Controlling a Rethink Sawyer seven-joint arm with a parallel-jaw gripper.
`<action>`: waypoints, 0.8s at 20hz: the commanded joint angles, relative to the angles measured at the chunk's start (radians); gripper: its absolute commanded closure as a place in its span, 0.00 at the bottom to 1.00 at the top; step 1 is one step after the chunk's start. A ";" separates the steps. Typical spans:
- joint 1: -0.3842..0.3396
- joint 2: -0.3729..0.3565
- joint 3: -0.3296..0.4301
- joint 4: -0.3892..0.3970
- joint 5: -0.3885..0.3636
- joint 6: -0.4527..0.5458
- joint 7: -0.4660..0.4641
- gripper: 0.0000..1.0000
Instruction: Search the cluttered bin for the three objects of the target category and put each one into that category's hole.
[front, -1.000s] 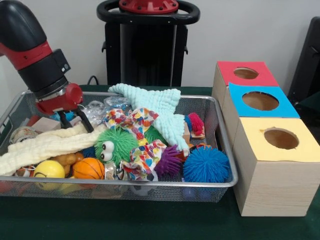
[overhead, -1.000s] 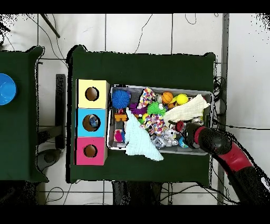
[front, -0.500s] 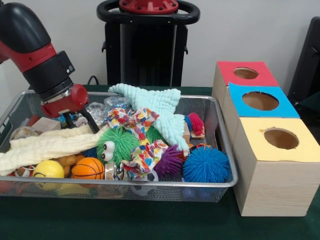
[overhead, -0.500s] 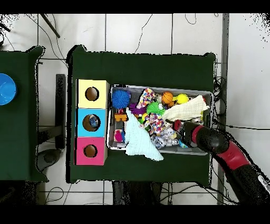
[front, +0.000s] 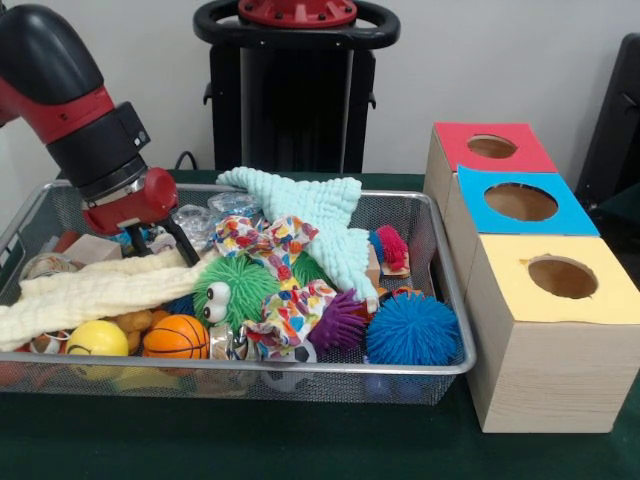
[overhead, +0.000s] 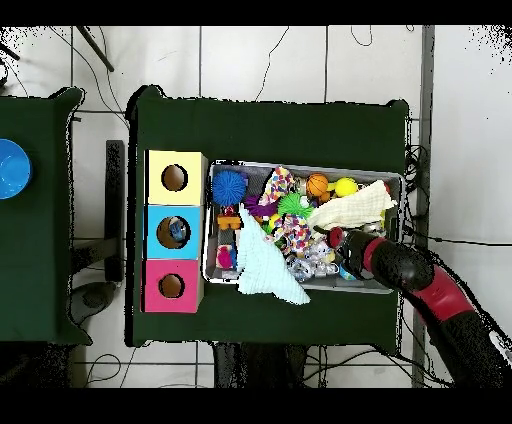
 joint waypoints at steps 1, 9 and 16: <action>0.051 0.115 0.008 -0.023 -0.141 -0.033 -0.159 0.00; 0.037 0.043 0.023 -0.048 -0.151 0.047 -0.194 0.00; 0.000 0.047 0.032 -0.097 -0.155 0.118 -0.264 0.00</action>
